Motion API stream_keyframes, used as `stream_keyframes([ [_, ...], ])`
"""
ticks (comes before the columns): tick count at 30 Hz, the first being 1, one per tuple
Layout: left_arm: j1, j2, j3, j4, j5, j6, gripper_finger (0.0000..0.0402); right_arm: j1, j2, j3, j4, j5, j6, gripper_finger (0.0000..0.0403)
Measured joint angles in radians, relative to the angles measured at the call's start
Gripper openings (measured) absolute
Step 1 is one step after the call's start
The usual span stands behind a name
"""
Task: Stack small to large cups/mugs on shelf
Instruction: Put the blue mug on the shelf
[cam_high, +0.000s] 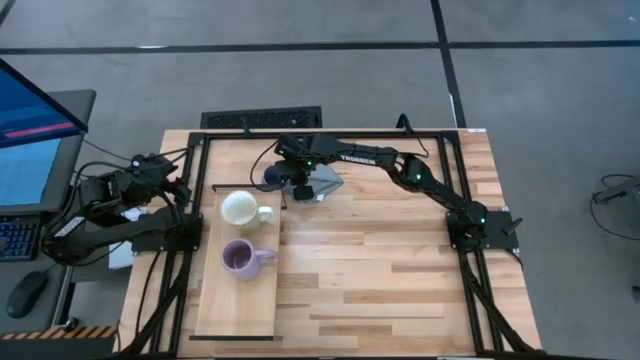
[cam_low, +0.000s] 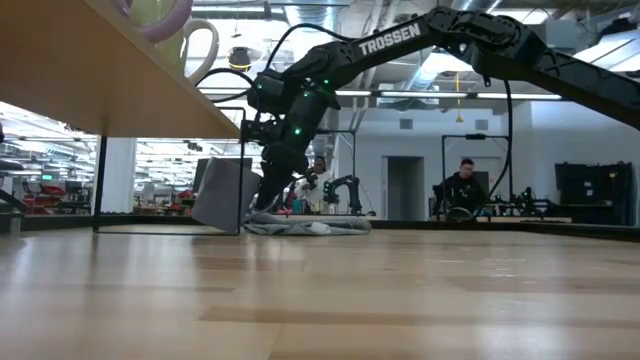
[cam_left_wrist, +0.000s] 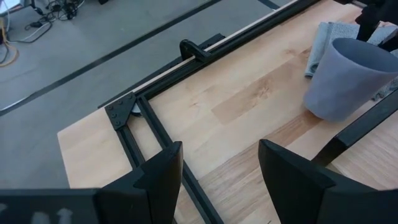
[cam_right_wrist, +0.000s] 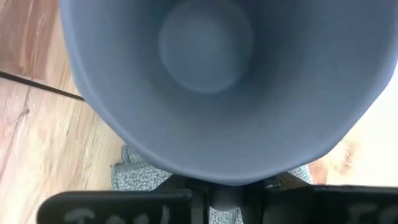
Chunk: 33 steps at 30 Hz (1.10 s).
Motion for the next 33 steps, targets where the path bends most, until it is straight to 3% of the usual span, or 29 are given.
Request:
stream_keyframes([
  [24,0.0,0.0,0.0,0.0,-0.008,0.0,0.0203,0.011,0.0,0.004,0.007,0.003,0.013,0.0072],
  [33,0.0,0.0,0.0,0.0,-0.009,0.0,0.0203,0.013,0.0,0.004,0.003,0.002,0.015,0.013],
])
